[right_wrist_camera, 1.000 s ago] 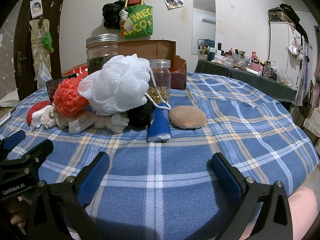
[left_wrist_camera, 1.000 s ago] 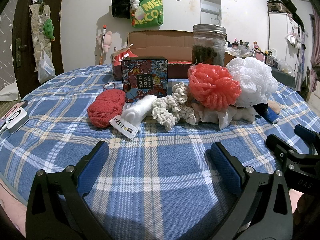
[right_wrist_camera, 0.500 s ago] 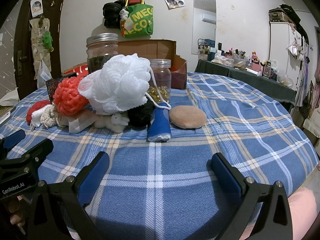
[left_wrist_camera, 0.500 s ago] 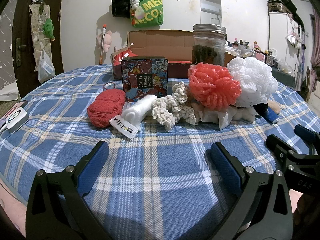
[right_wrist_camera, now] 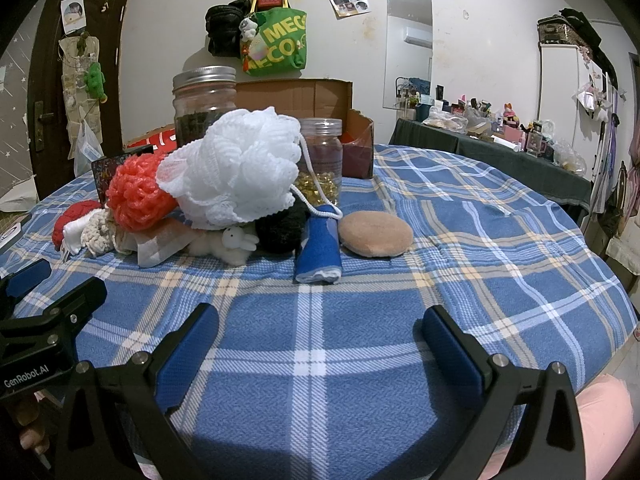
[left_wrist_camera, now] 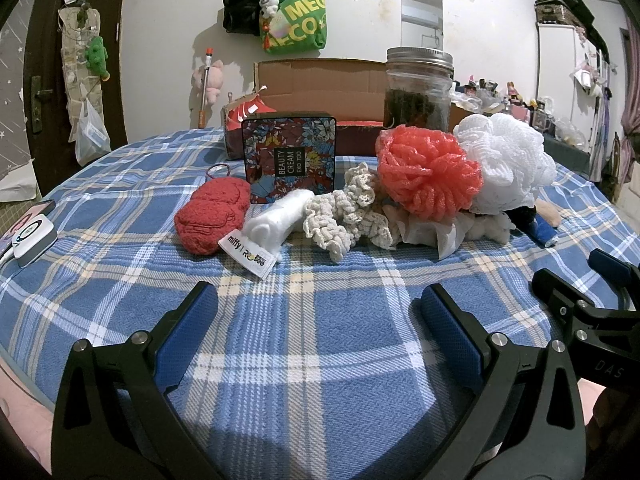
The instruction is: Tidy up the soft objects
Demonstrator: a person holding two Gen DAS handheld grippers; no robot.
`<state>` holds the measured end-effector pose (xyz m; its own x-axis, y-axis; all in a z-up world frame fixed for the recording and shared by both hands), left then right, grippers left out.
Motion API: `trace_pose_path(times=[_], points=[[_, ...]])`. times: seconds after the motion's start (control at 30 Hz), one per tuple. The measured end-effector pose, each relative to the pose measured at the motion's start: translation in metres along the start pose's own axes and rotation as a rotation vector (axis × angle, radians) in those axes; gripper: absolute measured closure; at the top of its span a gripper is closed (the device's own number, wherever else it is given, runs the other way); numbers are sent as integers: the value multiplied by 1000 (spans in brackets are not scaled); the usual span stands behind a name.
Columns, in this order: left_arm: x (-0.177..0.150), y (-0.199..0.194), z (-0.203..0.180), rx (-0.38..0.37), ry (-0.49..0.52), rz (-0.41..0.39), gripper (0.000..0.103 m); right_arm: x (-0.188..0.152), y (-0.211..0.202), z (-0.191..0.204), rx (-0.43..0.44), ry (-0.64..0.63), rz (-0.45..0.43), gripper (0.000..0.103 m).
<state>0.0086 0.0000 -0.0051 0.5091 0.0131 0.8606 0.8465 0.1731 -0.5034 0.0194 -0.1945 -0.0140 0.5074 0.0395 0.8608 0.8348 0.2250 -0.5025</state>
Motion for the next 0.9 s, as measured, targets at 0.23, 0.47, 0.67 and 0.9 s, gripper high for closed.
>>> trace_pose_path(times=[0.23, 0.47, 0.67, 0.9], points=[[0, 0, 0, 0, 0, 1, 0, 0, 0, 0, 0, 0, 1, 0], [0, 0, 0, 0, 0, 1, 0, 0, 0, 0, 0, 0, 1, 0], [0, 0, 0, -1, 0, 4, 0, 0, 0, 1, 0, 1, 5, 0], [3, -4, 3, -47, 5, 20, 0, 3, -2, -2, 24, 21, 21, 0]])
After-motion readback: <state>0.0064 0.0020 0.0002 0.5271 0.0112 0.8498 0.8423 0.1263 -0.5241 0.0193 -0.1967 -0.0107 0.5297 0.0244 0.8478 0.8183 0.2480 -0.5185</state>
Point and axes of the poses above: each gripper's, at about its wrist camera, not at the fingertips, and y roughly the way its jaws point, z to its left, x to its top, the point moved 1 cm from there along y, roughly the way its jaws point, and after that the axes turned 10 degrees about x, right-handed, at the moved point
